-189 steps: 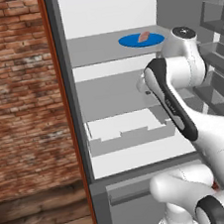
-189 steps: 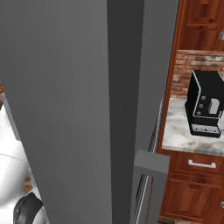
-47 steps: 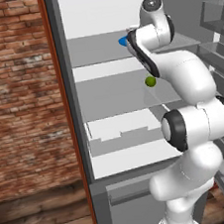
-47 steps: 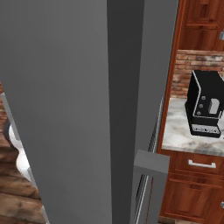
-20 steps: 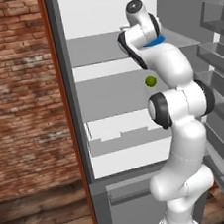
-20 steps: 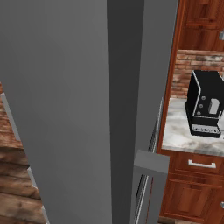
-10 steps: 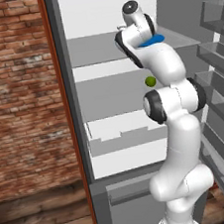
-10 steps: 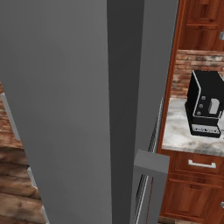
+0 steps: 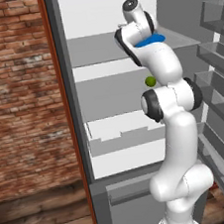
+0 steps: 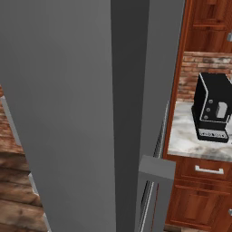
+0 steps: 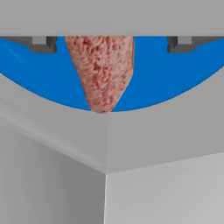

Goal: Retrieve the steak from the fridge and place it on the cutting board.

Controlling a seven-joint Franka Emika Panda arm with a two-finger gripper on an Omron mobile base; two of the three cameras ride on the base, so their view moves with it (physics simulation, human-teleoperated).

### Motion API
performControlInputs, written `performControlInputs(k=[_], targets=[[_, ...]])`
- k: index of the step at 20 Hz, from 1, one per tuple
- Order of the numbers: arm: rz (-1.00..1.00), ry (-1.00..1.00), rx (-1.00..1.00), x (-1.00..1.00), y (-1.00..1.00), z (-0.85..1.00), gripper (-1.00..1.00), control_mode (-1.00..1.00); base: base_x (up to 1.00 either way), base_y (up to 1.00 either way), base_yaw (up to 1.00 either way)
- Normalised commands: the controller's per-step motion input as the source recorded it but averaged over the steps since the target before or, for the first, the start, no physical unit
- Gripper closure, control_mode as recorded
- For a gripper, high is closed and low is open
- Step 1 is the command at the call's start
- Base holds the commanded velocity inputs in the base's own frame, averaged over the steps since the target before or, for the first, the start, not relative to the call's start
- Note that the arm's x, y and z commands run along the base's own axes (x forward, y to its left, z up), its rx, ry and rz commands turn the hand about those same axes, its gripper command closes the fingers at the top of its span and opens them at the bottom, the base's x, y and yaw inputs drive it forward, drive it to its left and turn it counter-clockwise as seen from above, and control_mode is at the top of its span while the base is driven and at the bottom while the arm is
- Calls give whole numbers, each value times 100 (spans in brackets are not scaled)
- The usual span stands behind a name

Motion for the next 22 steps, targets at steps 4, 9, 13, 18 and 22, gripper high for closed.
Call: performControlInputs(k=[4,9,13,18,22], targets=[[-2,1,0,0,-17,0,-100,-100,0,0,0],[-2,1,0,0,-4,-10,-100,-100,0,0,0],[-1,0,0,11,0,-21,-100,-100,0,0,0],[-1,0,0,4,0,-27,-100,-100,0,0,0],[0,0,0,2,0,-25,-100,-100,0,0,0]])
